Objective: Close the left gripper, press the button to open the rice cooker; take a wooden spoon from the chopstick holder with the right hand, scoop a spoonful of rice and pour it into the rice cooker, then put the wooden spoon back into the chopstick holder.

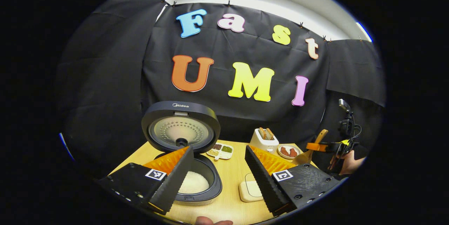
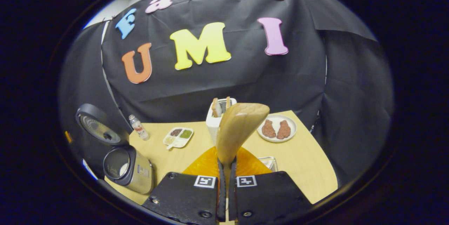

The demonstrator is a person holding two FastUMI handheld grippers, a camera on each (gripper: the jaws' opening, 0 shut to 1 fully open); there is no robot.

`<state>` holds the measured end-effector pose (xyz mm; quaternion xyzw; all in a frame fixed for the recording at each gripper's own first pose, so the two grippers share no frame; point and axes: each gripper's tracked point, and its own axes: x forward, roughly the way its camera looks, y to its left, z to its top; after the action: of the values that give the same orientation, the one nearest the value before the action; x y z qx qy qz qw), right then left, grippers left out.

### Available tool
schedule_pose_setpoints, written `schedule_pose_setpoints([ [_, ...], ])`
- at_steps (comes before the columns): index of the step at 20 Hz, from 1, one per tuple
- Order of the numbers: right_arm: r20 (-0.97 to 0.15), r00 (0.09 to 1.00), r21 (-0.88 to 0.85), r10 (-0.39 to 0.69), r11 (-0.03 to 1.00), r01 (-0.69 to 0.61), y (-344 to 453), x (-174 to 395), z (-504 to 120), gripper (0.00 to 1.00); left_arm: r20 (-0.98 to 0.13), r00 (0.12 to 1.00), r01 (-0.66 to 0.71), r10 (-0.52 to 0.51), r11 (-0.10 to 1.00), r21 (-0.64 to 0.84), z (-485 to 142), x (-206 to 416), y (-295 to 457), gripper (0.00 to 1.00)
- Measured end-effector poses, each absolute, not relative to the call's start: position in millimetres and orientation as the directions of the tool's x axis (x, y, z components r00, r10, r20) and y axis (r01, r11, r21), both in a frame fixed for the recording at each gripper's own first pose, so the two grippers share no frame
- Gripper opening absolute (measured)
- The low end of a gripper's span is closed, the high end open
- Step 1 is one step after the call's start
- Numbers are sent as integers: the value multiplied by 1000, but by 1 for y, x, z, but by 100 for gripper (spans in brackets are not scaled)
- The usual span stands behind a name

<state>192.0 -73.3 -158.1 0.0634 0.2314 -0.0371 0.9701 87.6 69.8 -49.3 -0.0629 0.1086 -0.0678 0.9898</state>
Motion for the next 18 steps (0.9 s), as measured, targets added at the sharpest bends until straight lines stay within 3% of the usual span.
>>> schedule_pose_setpoints([
  [6,-540,838,-23,-78,997,77,-31,183,-243,11,-233,961,118,-150,982,-147,-59,64,85,95],
  [13,-513,838,-262,-184,964,51,-22,186,-297,8,-285,950,91,-126,987,-131,-71,36,114,94],
  [16,-505,848,-251,-161,967,34,-5,181,-306,8,-303,949,50,-91,989,-142,-73,29,124,95],
  [18,-539,839,-150,-72,989,-11,22,177,-315,8,-315,946,32,-80,987,-154,-74,29,124,95],
])
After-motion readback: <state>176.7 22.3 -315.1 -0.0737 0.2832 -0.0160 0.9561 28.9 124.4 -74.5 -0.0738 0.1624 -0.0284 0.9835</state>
